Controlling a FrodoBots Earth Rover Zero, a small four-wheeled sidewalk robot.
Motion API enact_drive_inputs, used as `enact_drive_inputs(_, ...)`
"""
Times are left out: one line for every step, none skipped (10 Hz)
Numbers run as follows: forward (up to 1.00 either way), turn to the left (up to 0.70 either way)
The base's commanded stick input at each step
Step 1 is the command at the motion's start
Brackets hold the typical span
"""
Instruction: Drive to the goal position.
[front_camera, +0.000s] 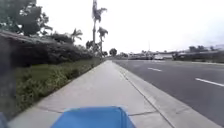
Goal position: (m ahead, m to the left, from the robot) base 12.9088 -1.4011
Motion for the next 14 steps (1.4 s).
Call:
enact_drive_inputs(1.00,0.00)
enact_drive_inputs(1.00,0.00)
enact_drive_inputs(1.00,0.00)
enact_drive_inputs(1.00,0.00)
enact_drive_inputs(1.00,0.00)
enact_drive_inputs(1.00,0.03)
enact_drive_inputs(1.00,0.24)
enact_drive_inputs(1.00,0.18)
enact_drive_inputs(1.00,0.00)
enact_drive_inputs(1.00,0.00)
enact_drive_inputs(1.00,0.00)
enact_drive_inputs(1.00,-0.07)
enact_drive_inputs(1.00,-0.23)
enact_drive_inputs(1.00,-0.27)
